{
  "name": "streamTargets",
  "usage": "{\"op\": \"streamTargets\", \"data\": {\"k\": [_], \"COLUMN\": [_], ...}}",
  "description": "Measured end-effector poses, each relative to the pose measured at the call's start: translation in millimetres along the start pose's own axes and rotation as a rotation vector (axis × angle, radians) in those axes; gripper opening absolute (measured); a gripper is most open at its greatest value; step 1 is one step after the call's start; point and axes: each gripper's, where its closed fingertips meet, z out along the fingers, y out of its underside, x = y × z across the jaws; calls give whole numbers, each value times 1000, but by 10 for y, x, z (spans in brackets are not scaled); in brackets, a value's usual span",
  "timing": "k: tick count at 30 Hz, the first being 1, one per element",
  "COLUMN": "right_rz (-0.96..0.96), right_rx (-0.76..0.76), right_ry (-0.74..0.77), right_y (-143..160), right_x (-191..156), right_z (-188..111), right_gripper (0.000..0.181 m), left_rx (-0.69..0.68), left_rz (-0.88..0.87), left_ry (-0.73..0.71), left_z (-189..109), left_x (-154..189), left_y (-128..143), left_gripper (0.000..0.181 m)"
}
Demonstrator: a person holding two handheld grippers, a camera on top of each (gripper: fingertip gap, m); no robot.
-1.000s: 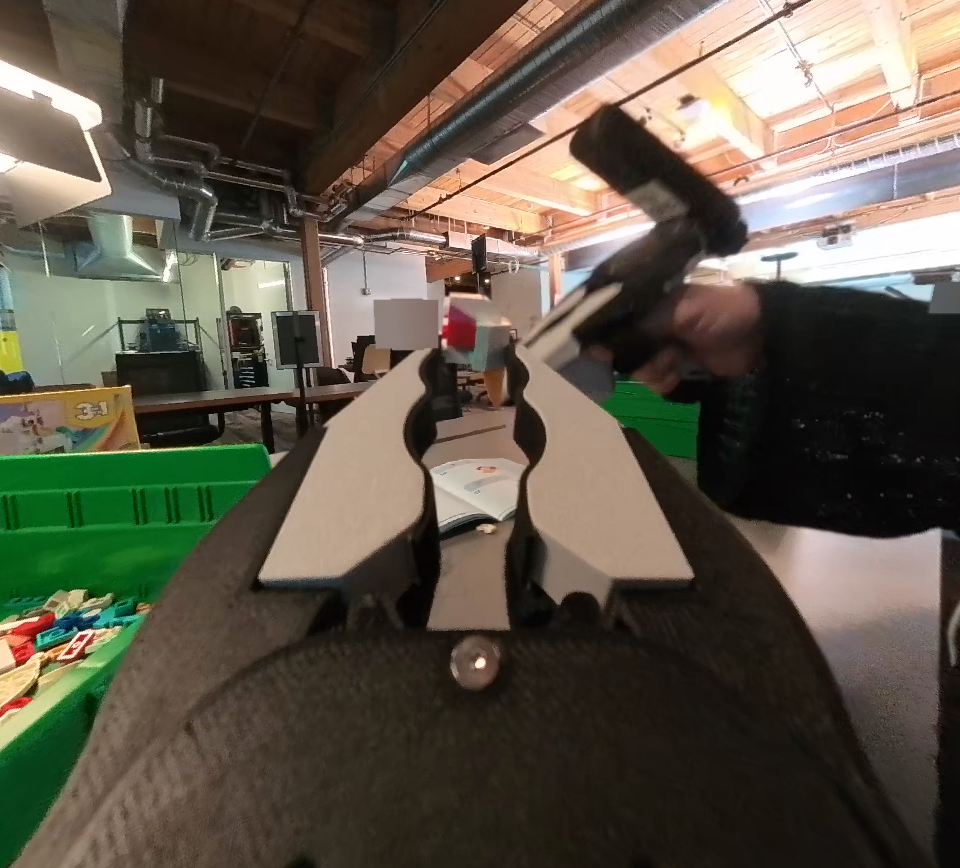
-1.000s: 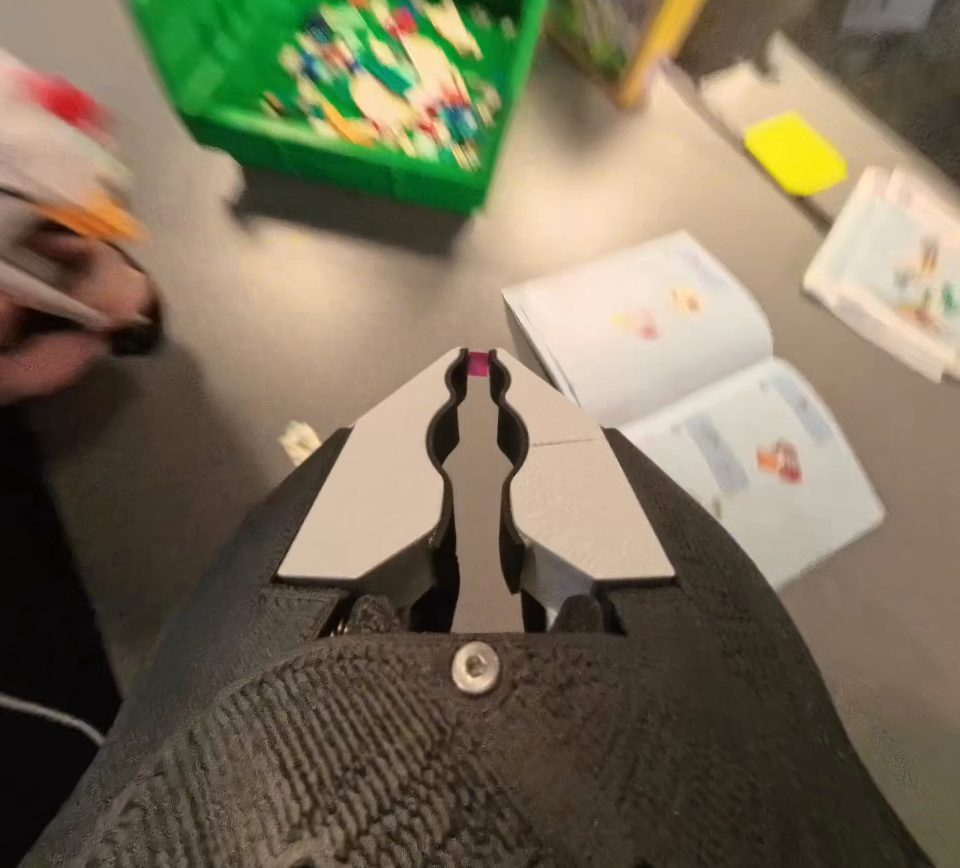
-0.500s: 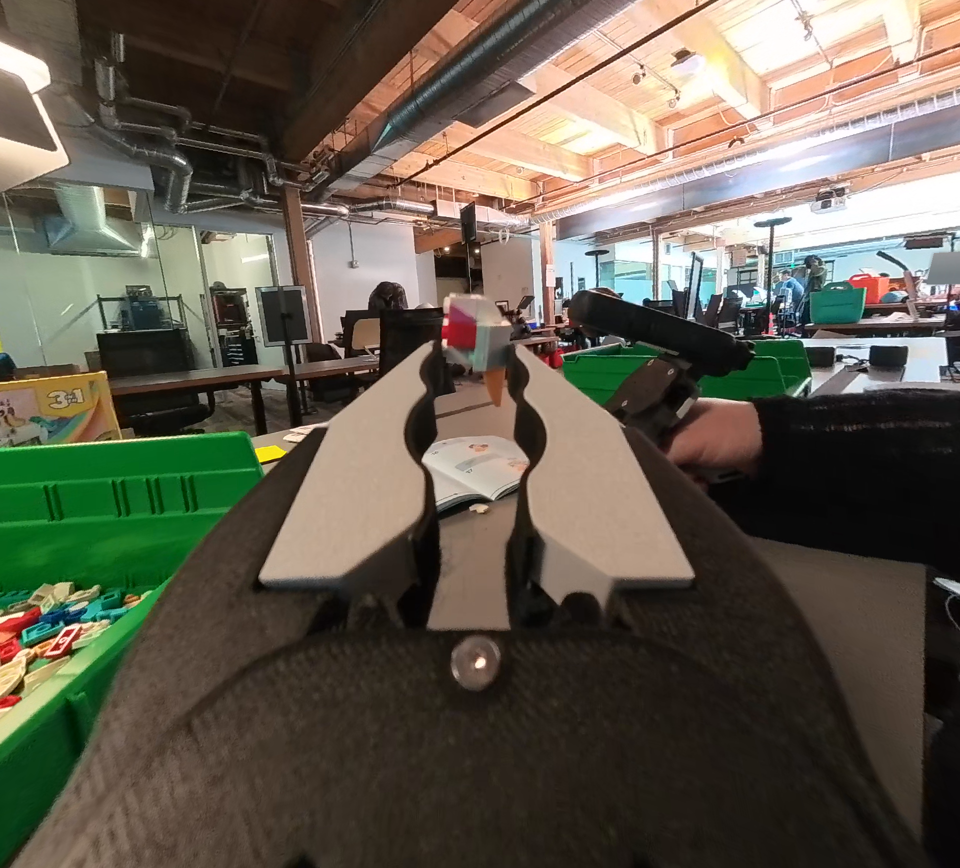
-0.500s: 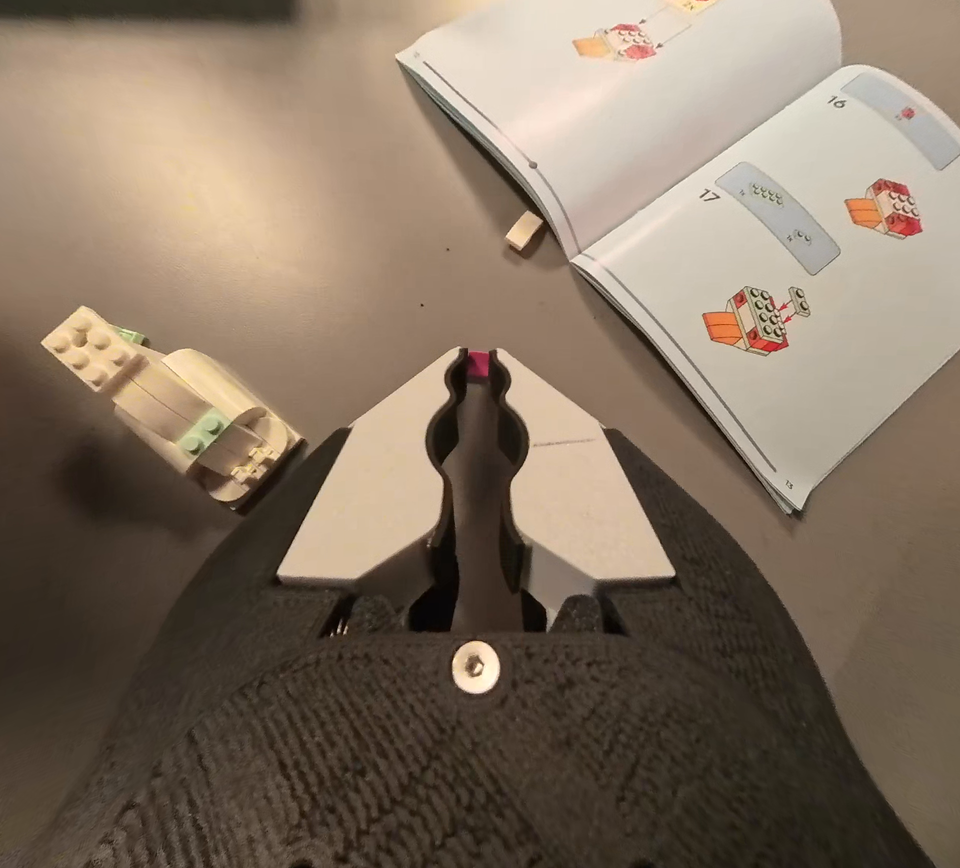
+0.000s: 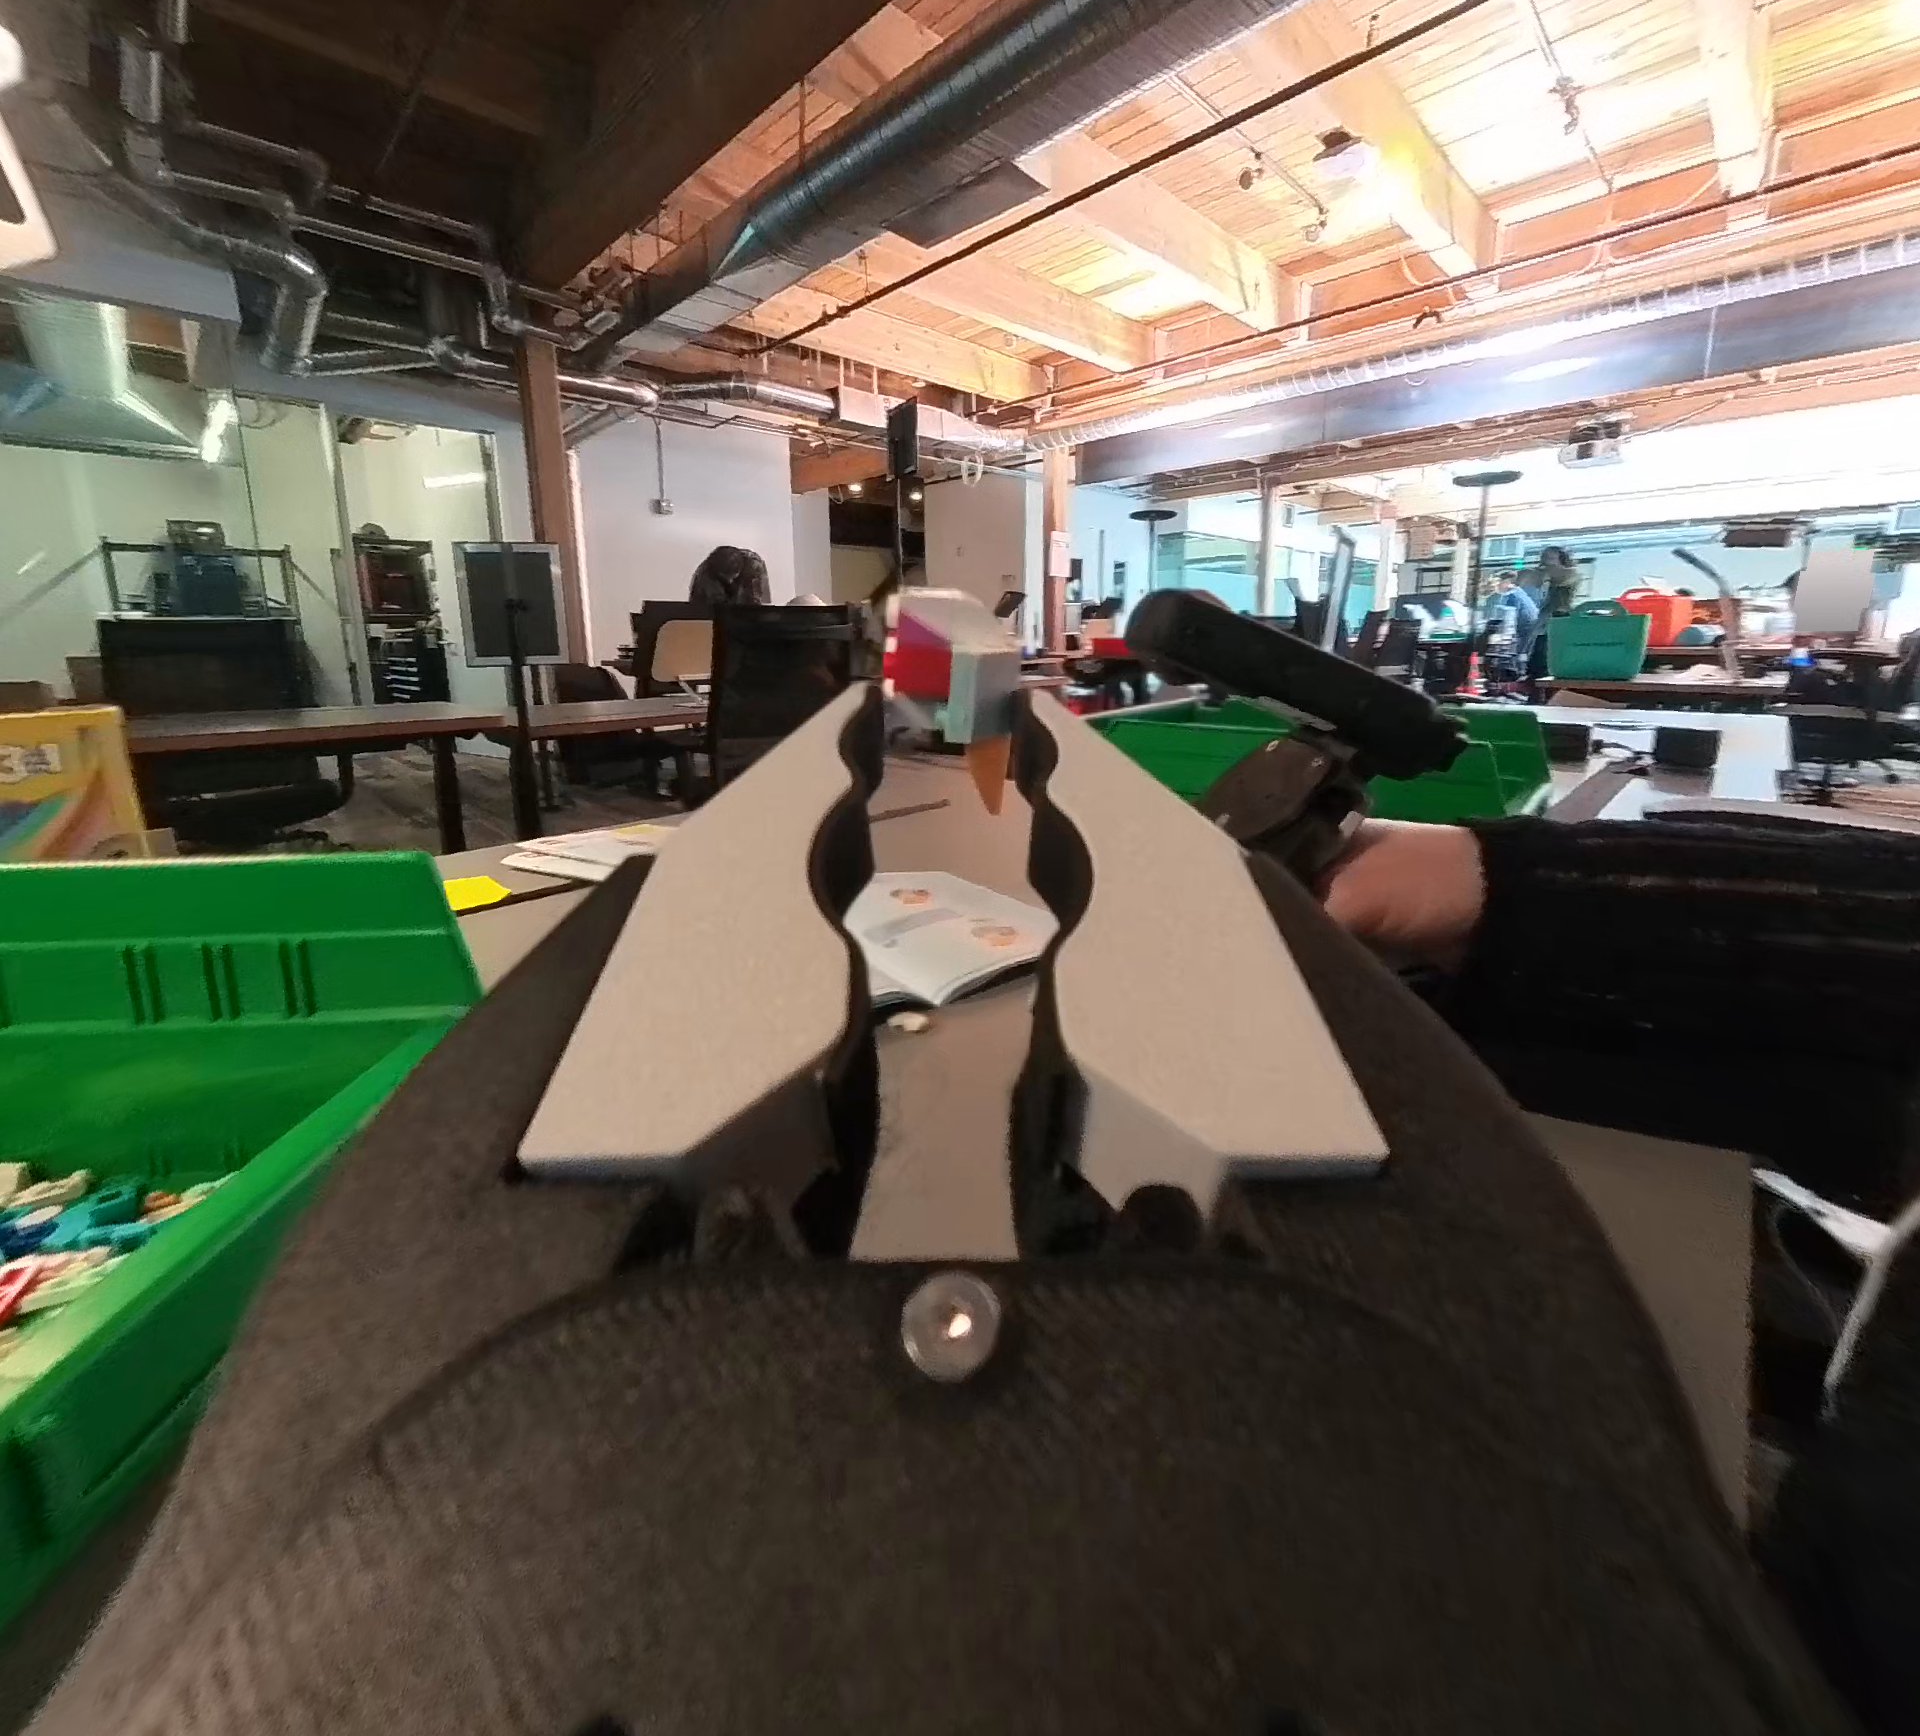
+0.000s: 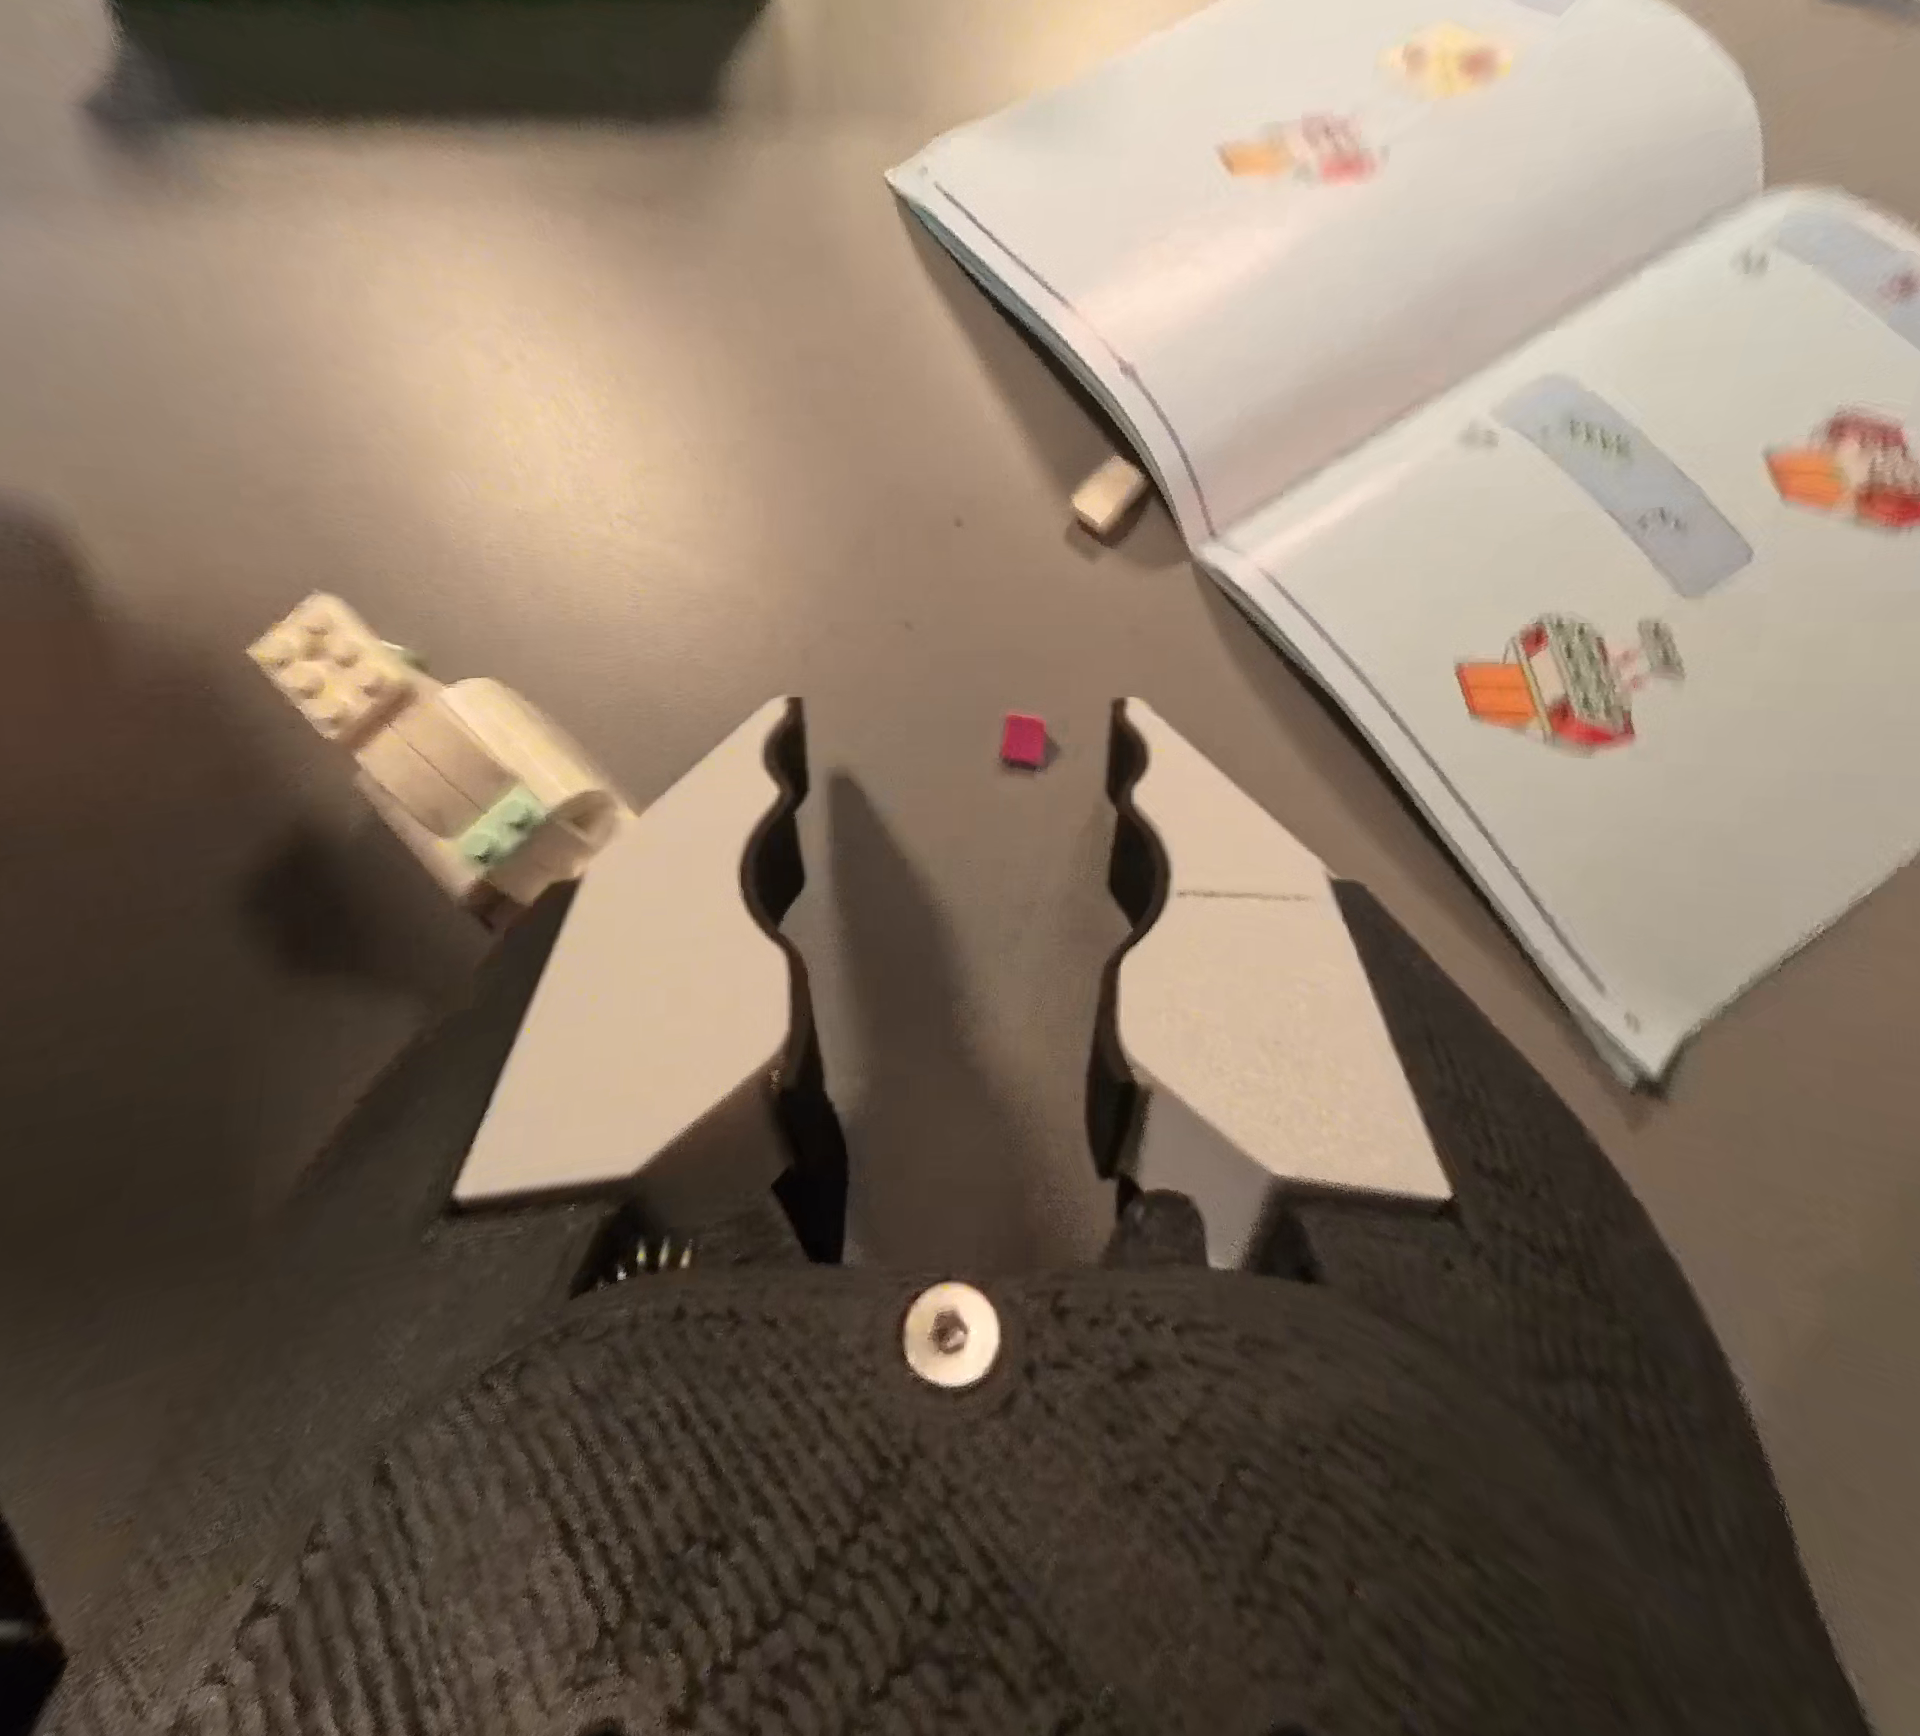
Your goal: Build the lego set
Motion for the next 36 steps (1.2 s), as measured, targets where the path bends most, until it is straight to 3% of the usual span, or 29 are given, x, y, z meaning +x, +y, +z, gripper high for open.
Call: {"op": "streamTargets", "data": {"k": [1, 3, 6, 8, 11, 13, 16, 22, 29, 31, 33, 36], "right_rz": [-36, -154, -422, -586, -637, -698, -754, -676, -619, -579, -534, -503], "right_rx": [53, 217, 449, 490, 451, 460, 412, 402, 427, 463, 482, 492], "right_ry": [-44, -207, -541, -672, -934, -975, -1062, -1323, -1386, -1323, -1210, -993], "right_y": [-101, -405, -735, -781, -794, -843, -816, -783, -778, -847, -920, -984], "right_x": [-68, -360, -1022, -1277, -1538, -1598, -1705, -1881, -1912, -1801, -1634, -1338], "right_z": [-46, -253, -822, -1114, -1472, -1523, -1539, -1661, -1649, -1598, -1481, -1260], "right_gripper": [61, 65, 61, 57, 57, 57, 57, 46, 34, 33, 33, 33], "left_rx": [-2, -14, -37, -97, -195, -202, -232, -225, -207, -180, -170, -234], "left_rz": [-22, -117, -328, -411, -591, -715, -764, -892, -974, -977, -927, -707], "left_ry": [33, 178, 471, 622, 830, 957, 1073, 1283, 1336, 1232, 1037, 750], "left_z": [10, 32, 12, -15, -63, -101, -147, -265, -262, -157, -7, 101], "left_x": [28, 172, 441, 583, 745, 807, 896, 1072, 1095, 998, 828, 597], "left_y": [-6, -31, -140, -145, -139, -205, -202, -319, -334, -298, -175, 116], "left_gripper": [24, 24, 23, 24, 23, 23, 23, 23, 24, 24, 31, 32]}}
